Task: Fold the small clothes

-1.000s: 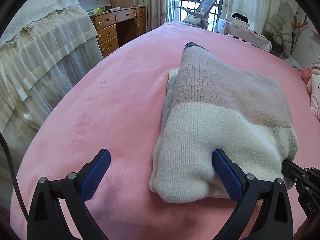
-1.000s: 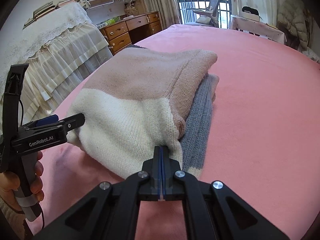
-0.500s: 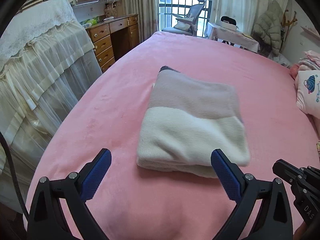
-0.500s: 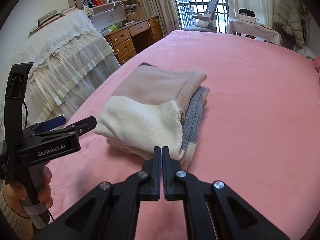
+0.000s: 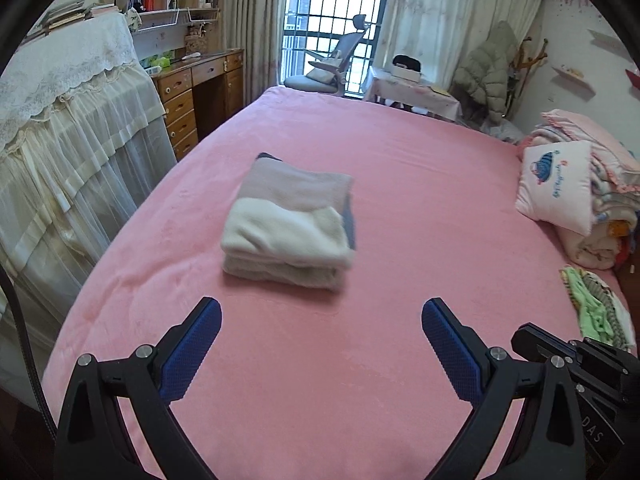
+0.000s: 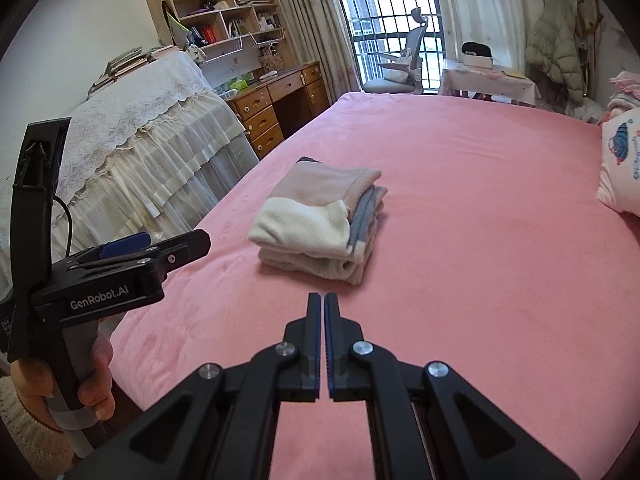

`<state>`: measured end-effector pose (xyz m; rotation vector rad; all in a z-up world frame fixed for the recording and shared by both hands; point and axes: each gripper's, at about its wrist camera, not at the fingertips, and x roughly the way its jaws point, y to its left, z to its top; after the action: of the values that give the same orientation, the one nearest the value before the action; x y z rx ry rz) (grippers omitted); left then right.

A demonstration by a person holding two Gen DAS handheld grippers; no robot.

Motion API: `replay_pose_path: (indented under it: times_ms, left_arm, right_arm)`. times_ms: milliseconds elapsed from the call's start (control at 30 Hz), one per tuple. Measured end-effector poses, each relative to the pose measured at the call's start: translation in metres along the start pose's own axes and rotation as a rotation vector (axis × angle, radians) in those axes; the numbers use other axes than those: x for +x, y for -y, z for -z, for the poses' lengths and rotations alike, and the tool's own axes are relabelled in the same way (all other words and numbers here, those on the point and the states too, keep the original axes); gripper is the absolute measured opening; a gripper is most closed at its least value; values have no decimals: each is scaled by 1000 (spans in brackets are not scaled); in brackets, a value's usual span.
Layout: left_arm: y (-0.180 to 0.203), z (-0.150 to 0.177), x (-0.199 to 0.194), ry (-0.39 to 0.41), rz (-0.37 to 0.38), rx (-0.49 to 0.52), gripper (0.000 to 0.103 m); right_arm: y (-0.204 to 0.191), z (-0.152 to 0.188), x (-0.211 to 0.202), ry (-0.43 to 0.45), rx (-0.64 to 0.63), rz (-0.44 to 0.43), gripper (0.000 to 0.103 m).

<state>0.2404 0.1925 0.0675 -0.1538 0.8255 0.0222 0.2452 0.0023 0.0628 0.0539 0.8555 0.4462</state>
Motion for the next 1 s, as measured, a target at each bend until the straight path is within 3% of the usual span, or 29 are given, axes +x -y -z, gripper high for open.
replay_pose_path:
  times_ms: [167, 233, 467, 633, 800, 1000]
  left_arm:
    - [29, 60, -56, 28, 47, 3, 101]
    - [40, 86, -69, 22, 46, 10, 102]
    - [78, 156, -99, 32, 1, 26, 102]
    - [105, 169, -114, 69, 1, 56, 102]
    - [124, 173, -117, 79, -1, 79, 102]
    - [136, 177, -103, 37, -2, 111, 102]
  right_arm:
    - [9, 54, -64, 27, 9, 57, 44]
    - [16, 76, -84, 35, 27, 72, 48]
    - [40, 143, -128, 66, 142, 155, 48]
    - [45, 169, -148, 96, 169, 268, 48]
    - [49, 180, -161, 123, 189, 301, 48]
    - [51, 178, -150, 100, 174, 334, 48]
